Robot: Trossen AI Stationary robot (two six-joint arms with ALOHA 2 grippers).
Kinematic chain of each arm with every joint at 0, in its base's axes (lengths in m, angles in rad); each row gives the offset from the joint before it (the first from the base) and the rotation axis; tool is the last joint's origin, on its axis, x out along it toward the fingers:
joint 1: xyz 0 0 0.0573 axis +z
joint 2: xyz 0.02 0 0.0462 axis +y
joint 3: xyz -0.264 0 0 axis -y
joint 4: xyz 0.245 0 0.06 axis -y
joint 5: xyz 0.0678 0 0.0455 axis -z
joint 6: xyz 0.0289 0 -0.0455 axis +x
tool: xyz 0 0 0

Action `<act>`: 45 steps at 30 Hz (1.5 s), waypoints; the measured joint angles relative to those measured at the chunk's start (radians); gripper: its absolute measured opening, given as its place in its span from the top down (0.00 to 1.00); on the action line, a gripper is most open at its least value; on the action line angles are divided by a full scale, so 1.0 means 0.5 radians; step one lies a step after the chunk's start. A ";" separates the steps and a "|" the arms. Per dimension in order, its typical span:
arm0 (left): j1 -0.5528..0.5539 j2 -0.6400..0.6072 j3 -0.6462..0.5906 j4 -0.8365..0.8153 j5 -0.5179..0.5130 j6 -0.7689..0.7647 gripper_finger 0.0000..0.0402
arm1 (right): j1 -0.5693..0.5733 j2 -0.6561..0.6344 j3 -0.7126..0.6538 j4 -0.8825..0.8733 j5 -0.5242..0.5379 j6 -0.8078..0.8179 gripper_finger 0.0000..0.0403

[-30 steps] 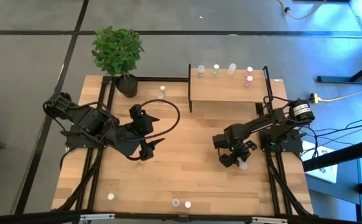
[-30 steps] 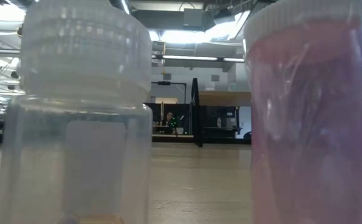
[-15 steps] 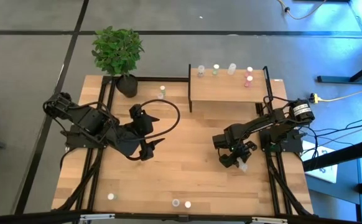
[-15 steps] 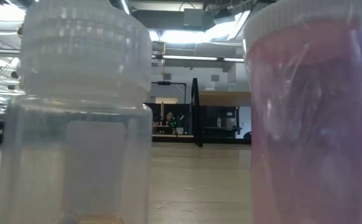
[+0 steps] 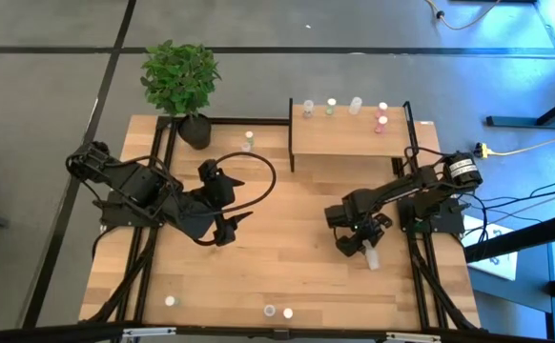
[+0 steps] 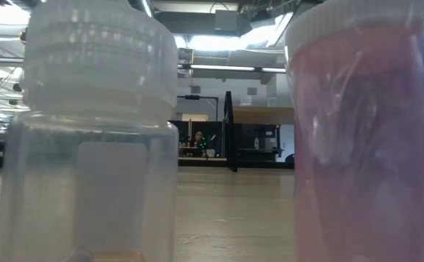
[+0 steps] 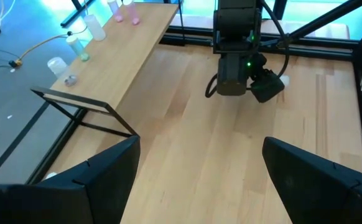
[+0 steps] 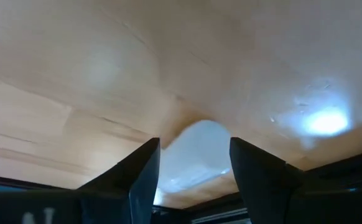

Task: Pick and place medicine bottles onto shelf by color
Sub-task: Put the bottom white pill bottle aligned with the other white pill bottle on the shelf

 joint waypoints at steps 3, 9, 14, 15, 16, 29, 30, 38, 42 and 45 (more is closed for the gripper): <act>0.000 0.000 0.000 0.000 0.000 0.000 0.17 | -0.005 0.000 0.084 -0.067 0.099 -0.045 0.51; 0.000 0.000 0.000 0.000 0.000 0.000 0.17 | -0.010 0.000 0.306 -0.260 0.308 -0.087 0.51; 0.000 0.000 0.000 0.000 0.001 -0.002 0.17 | 0.048 -0.064 0.552 -0.480 0.541 -0.008 0.51; 0.000 0.000 0.000 -0.001 0.003 -0.002 0.17 | 0.075 -0.091 0.605 -0.513 0.586 0.052 0.51; 0.000 -0.001 0.000 0.000 0.003 -0.001 0.17 | 0.105 -0.124 0.652 -0.535 0.638 0.114 0.51; 0.007 -0.001 0.000 0.000 0.001 -0.001 0.17 | 0.750 -0.360 0.924 -0.547 1.237 1.286 0.51; 0.007 -0.001 0.000 0.000 0.001 -0.001 0.17 | 0.798 -0.360 0.926 -0.512 1.263 1.376 0.51; 0.008 -0.002 0.000 0.000 0.001 0.047 0.17 | 1.177 -0.347 0.927 -0.313 1.626 1.932 0.51; 0.008 -0.002 0.000 0.000 0.011 0.050 0.17 | 1.348 -0.337 0.927 -0.272 1.635 2.072 0.51; 0.008 -0.002 0.000 0.000 0.023 0.049 0.17 | 1.459 -0.284 0.927 -0.268 1.636 2.149 0.51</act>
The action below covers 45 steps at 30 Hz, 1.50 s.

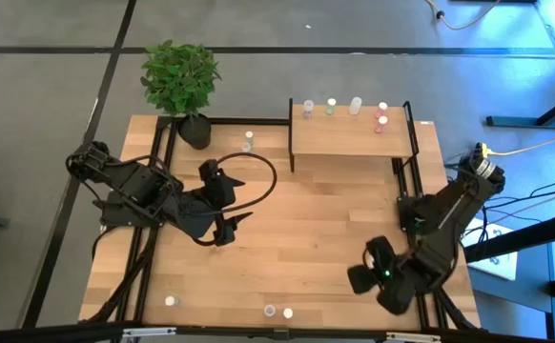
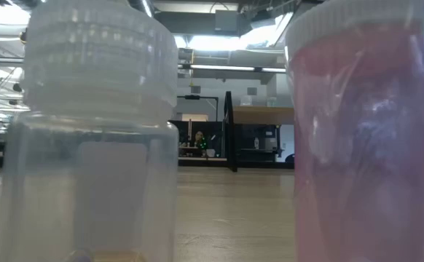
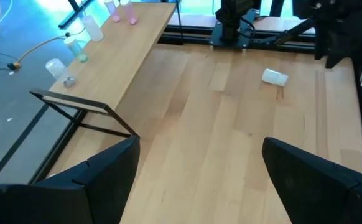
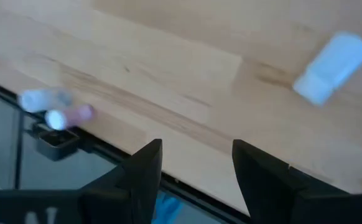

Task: Pick and place medicine bottles onto shelf by color
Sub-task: Put the bottom white pill bottle aligned with the other white pill bottle on the shelf

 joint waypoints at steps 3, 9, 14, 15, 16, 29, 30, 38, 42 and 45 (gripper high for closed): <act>0.000 0.000 0.000 0.000 0.077 0.027 0.17 | 0.091 0.097 0.000 0.000 -0.002 0.138 0.51; 0.013 0.000 0.000 0.001 0.296 0.190 0.17 | 0.144 0.254 0.000 0.009 -0.005 0.296 0.51; 0.071 0.000 0.000 0.004 0.751 0.343 0.17 | 0.133 0.280 0.000 0.015 -0.012 0.294 0.51; 0.083 0.000 0.000 0.006 0.829 0.364 0.17 | 0.131 0.280 0.000 0.015 -0.013 0.292 0.51; 0.092 0.000 0.000 0.008 0.892 0.378 0.17 | 0.129 0.280 0.000 0.015 -0.014 0.289 0.51; 0.105 0.000 0.000 0.003 0.927 0.524 0.17 | 0.127 0.280 0.000 0.169 -0.019 0.275 0.51; 0.105 0.000 0.000 0.003 0.926 0.524 0.17 | 0.127 0.280 0.000 0.186 -0.018 0.250 0.51; 0.105 0.000 0.000 0.003 0.926 0.524 0.17 | 0.118 0.280 0.000 0.191 0.000 0.058 0.51; 0.105 0.000 0.000 0.003 0.926 0.524 0.17 | 0.202 0.297 0.000 0.192 0.174 0.147 0.51; 0.105 0.001 0.000 0.004 0.926 0.523 0.17 | 0.298 0.344 -0.001 0.190 0.277 0.320 0.51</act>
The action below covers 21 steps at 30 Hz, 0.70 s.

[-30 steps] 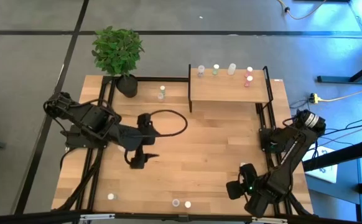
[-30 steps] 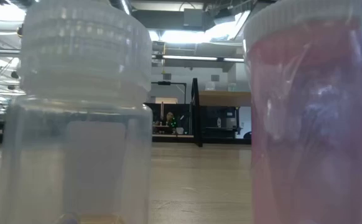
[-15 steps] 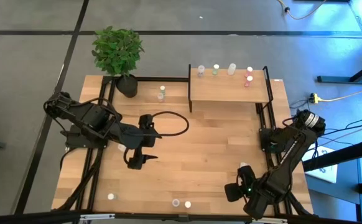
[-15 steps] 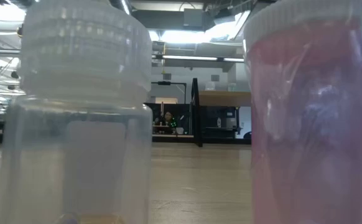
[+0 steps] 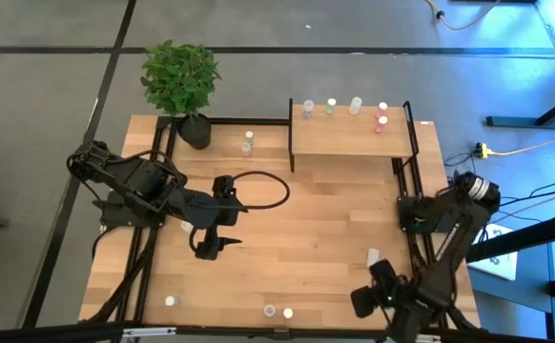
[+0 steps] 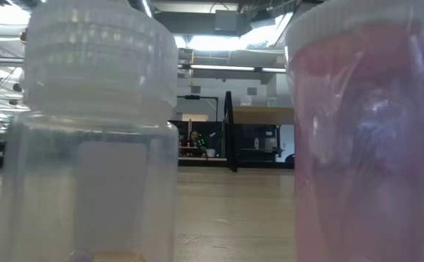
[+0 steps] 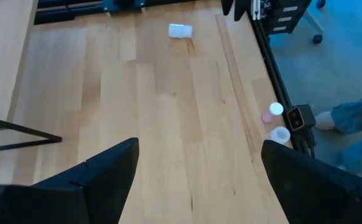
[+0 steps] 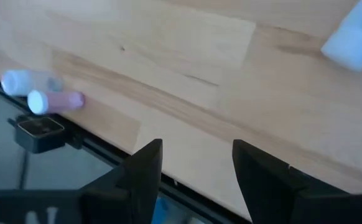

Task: Pick and place medicine bottles onto shelf by color
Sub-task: Put the bottom white pill bottle aligned with the other white pill bottle on the shelf

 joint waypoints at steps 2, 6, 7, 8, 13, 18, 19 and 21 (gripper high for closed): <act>0.000 0.000 0.000 0.004 0.000 0.001 0.17 | 0.055 0.044 0.000 0.002 0.099 0.140 0.51; 0.000 0.000 0.000 0.005 0.000 0.000 0.17 | 0.094 0.172 0.000 -0.010 0.172 0.232 0.51; 0.000 0.000 0.000 0.005 -0.001 0.001 0.17 | 0.089 0.207 0.000 -0.020 0.162 0.234 0.51; 0.000 0.000 0.000 0.006 0.000 0.001 0.17 | 0.077 0.241 0.000 -0.027 0.150 0.240 0.51; 0.000 0.000 0.000 0.012 0.000 0.000 0.17 | -0.025 0.332 -0.002 -0.022 0.032 0.276 0.51; 0.000 0.000 0.000 0.011 0.000 0.000 0.17 | -0.098 0.322 -0.002 -0.019 0.036 0.290 0.51; 0.000 0.000 0.000 0.012 -0.001 -0.001 0.17 | -0.110 0.316 -0.002 -0.019 0.061 0.305 0.51; 0.000 0.000 0.000 0.012 0.000 0.000 0.17 | -0.130 0.307 -0.002 -0.020 0.119 0.361 0.51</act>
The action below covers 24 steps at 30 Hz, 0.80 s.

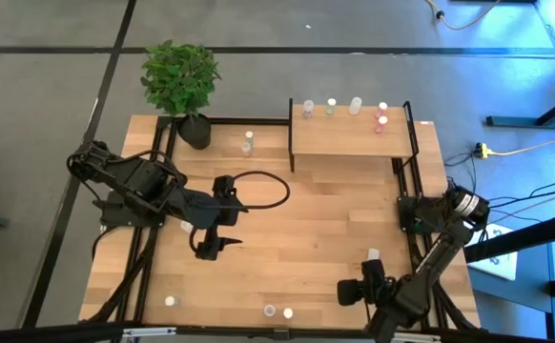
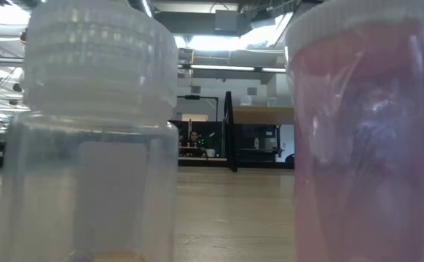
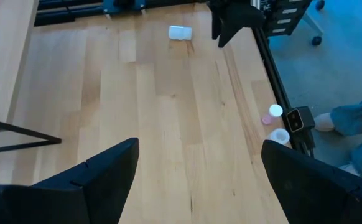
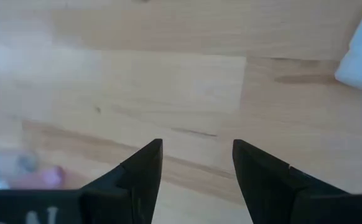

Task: Pick and place medicine bottles onto shelf by color
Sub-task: Put the bottom white pill bottle aligned with the other white pill bottle on the shelf

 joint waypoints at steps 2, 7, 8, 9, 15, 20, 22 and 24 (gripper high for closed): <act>0.000 0.000 0.000 0.000 0.000 0.000 0.17 | -0.019 -0.001 0.000 -0.028 -0.006 0.131 0.51; 0.000 0.000 0.000 0.000 0.000 0.000 0.17 | -0.051 -0.001 0.000 -0.113 -0.179 0.314 0.51; 0.000 0.000 0.000 0.000 0.000 -0.001 0.17 | -0.051 -0.001 0.000 -0.137 -0.209 0.309 0.51; 0.000 0.000 0.000 0.000 0.000 -0.001 0.17 | -0.050 -0.001 0.000 -0.167 -0.235 0.310 0.51; 0.000 0.000 0.000 0.000 0.000 0.000 0.17 | -0.050 -0.001 0.000 -0.361 -0.515 0.411 0.51; -0.001 0.000 0.000 0.000 0.000 0.000 0.17 | -0.050 -0.001 0.000 -0.543 -0.651 0.396 0.51; 0.000 0.000 0.000 -0.001 0.000 0.000 0.17 | -0.050 -0.001 0.000 -0.631 -0.691 0.395 0.51; 0.000 0.000 0.000 0.000 0.000 -0.001 0.17 | -0.050 -0.002 -0.009 -0.671 -0.692 0.395 0.51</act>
